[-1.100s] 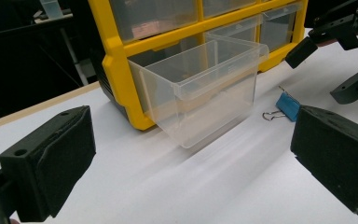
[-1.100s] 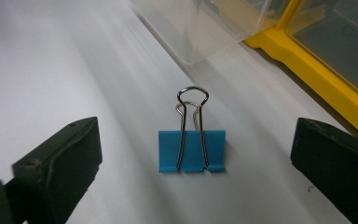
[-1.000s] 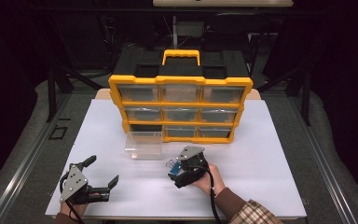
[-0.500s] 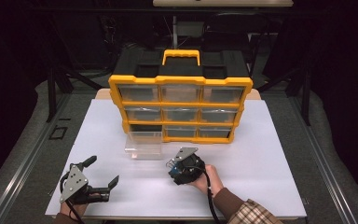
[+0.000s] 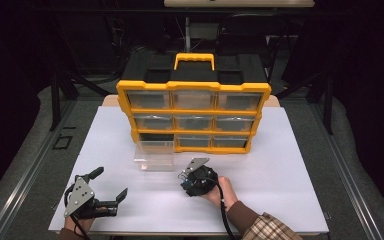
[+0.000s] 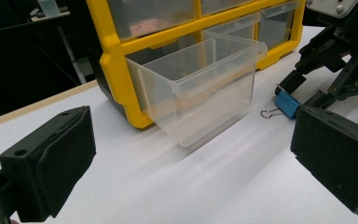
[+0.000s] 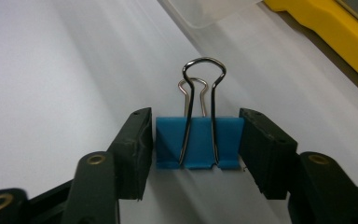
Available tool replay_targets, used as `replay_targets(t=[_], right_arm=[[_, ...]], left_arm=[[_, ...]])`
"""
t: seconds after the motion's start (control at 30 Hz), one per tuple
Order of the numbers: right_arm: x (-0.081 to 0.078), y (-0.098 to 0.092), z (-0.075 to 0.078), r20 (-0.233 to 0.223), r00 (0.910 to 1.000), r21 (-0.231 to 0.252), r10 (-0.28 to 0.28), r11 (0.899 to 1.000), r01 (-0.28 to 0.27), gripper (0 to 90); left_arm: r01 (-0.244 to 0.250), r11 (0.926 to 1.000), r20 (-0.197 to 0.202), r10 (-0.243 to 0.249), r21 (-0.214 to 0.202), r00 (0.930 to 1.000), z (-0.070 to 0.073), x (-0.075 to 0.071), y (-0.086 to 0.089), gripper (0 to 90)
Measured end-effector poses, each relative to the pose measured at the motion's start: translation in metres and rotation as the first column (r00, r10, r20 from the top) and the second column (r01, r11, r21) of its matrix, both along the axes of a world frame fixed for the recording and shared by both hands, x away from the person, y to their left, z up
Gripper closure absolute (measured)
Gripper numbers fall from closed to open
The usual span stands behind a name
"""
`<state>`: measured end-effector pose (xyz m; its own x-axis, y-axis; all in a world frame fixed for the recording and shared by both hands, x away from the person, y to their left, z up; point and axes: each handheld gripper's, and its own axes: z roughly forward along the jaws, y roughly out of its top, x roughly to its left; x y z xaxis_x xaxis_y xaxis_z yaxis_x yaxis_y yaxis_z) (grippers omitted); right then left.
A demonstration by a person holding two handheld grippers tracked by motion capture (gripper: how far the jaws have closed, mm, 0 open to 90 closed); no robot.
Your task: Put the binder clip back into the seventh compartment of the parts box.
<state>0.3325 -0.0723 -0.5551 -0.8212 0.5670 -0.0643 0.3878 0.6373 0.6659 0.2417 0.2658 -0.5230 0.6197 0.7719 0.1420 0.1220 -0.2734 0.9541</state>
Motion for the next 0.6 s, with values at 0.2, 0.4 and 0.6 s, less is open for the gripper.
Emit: replay_targets(t=[0.2,0.4,0.6], right_arm=[[0.0017,-0.0018,-0.0001,-0.012,0.9999,0.017,0.000,1.000,0.001,48.8],[0.0031,-0.0032,0.0005,-0.026,0.9996,0.032,0.006,0.999,-0.005,49.4],[0.0026,-0.0031,0.0026,-0.029,0.9994,0.042,0.016,0.999,-0.014,49.5]], left_arm=[[0.000,1.0000,-0.001,0.000,0.000,1.0000,-0.0001,0.0001,0.0000,0.0],[0.000,1.0000,-0.002,0.000,0.000,1.0000,0.0001,0.0000,0.0001,0.0],[0.001,1.0000,-0.002,-0.001,0.001,1.0000,0.0001,0.0000,0.0001,0.0]])
